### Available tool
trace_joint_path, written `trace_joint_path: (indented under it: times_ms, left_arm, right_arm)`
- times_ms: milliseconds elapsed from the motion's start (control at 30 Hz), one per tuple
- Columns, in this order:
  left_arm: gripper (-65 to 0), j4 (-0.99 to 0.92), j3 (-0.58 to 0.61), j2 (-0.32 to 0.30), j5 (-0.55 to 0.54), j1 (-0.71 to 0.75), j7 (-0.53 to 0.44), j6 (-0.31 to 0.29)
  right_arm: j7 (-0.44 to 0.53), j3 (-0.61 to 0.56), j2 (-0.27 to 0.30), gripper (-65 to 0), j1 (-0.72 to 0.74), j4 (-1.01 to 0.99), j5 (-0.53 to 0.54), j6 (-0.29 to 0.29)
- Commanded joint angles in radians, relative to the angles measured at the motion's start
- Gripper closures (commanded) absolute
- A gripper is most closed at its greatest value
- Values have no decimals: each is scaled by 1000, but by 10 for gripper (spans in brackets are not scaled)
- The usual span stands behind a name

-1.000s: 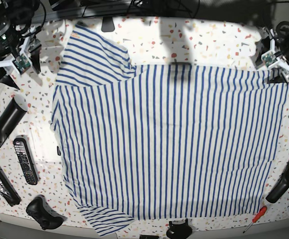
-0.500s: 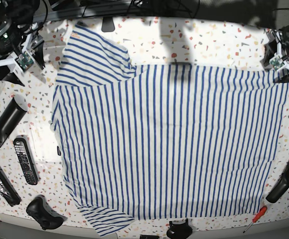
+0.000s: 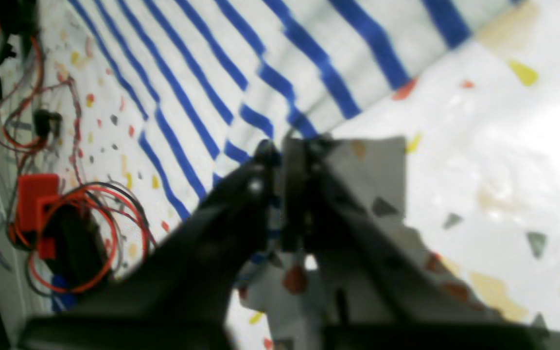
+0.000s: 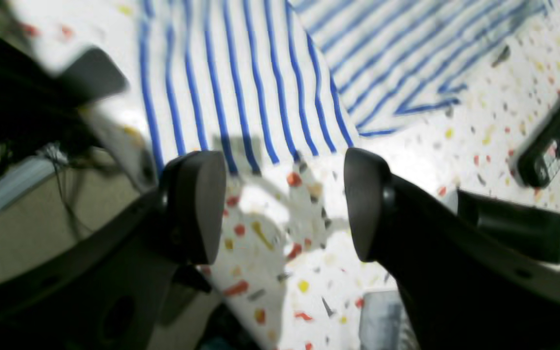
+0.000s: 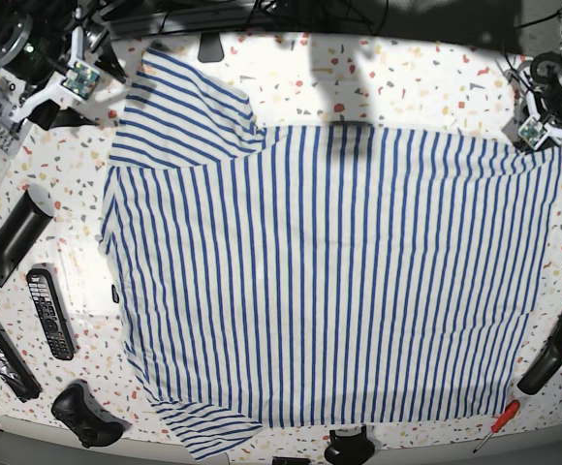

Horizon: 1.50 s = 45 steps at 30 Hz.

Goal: Layout the t-shirt on the table in an organized manner, then fold the t-shirt properly
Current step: 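Move both grippers toward the shirt edge nearest the arms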

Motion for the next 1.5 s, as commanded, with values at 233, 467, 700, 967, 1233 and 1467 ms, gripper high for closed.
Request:
trace_joint_path:
  times_ms: [233,467,700,967,1233,1467]
  left_arm:
    - [0,-1,-5,-16,-24,8,26,-15]
    - [0,-1,-5,-16,-24,8,19,-14]
    - [0,-1,-5,-16,-24,8,19,-15]
    - [0,-1,-5,-16,-24,8,19,-14]
    - [0,-1,-5,-16,-24,9,19,-15]
    - [0,-1,-5,-16,-24,9,19,-14]
  right_arm:
    - [16,-278,13,-373,0,-18,-264,-5]
    - [7,-462,13,-373,0,-80,-505,-203]
    - [1,-475,13,-373,0,-90,-464,-358]
    - [9,-476,9,-372,27,-142,-462,-369]
    - [17,-476,-90,-372,141,-246,-464,-384]
    - [38,-512,-101,-372,144,-253,-465,-312]
